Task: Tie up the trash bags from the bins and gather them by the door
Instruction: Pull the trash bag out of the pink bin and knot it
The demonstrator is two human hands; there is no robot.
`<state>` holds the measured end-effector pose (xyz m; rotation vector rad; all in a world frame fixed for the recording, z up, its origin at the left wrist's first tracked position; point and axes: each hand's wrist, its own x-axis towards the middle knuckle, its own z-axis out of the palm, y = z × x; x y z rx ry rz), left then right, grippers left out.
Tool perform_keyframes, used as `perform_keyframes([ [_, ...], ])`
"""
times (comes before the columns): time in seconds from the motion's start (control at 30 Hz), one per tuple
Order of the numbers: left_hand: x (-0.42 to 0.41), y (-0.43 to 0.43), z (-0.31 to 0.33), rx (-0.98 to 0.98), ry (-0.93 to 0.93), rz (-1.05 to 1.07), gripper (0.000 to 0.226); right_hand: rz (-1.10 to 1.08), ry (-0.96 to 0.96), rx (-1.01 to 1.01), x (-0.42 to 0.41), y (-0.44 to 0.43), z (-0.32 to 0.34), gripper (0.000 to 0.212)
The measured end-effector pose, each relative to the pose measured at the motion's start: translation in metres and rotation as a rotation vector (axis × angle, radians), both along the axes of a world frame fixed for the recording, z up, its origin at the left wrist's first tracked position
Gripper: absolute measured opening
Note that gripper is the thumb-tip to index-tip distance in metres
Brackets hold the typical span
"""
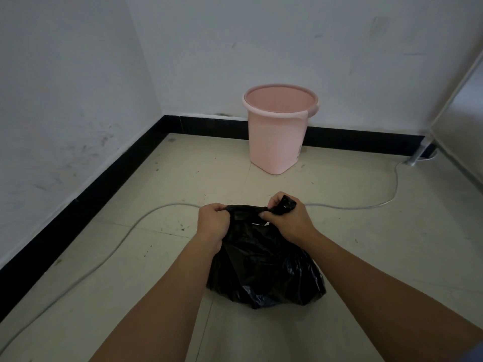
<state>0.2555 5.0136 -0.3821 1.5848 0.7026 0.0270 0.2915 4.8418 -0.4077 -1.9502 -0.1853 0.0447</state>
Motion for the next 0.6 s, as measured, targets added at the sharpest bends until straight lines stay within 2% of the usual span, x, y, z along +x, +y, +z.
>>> perform_keyframes([
  [0.03,0.0,0.003,0.005,-0.138,0.02,-0.011,0.016,-0.015,-0.003,0.0,0.001,0.0,0.0,0.026],
  [0.1,-0.002,0.009,0.014,-0.284,0.072,-0.158,0.012,-0.052,-0.022,-0.019,0.002,-0.001,0.0,0.025],
  [0.2,-0.007,0.015,0.018,-0.422,0.111,-0.375,0.021,-0.086,-0.114,-0.059,0.001,-0.002,0.001,0.028],
  [0.27,-0.008,0.017,0.018,-0.52,0.124,-0.411,0.028,-0.085,-0.182,-0.059,0.002,-0.005,0.0,0.032],
  [0.33,-0.007,0.015,0.019,-0.455,0.079,-0.346,0.024,-0.066,-0.139,-0.027,0.003,-0.007,0.003,0.027],
  [0.37,-0.006,0.013,0.019,-0.369,0.033,-0.268,0.017,-0.058,-0.07,0.017,0.004,-0.005,0.006,0.021],
  [0.43,-0.005,0.009,0.023,-0.177,-0.065,-0.091,0.017,-0.106,0.121,0.157,0.007,-0.001,0.015,0.01],
  [0.5,-0.001,0.008,0.028,-0.055,-0.181,0.028,0.02,-0.248,0.282,0.314,0.013,-0.001,0.019,0.022],
  [0.53,0.0,0.009,0.032,-0.015,-0.232,0.062,0.021,-0.314,0.298,0.325,0.016,-0.003,0.018,0.029],
  [0.6,0.004,0.012,0.042,-0.01,-0.313,0.098,0.022,-0.393,0.257,0.21,0.022,-0.005,0.014,0.04],
])
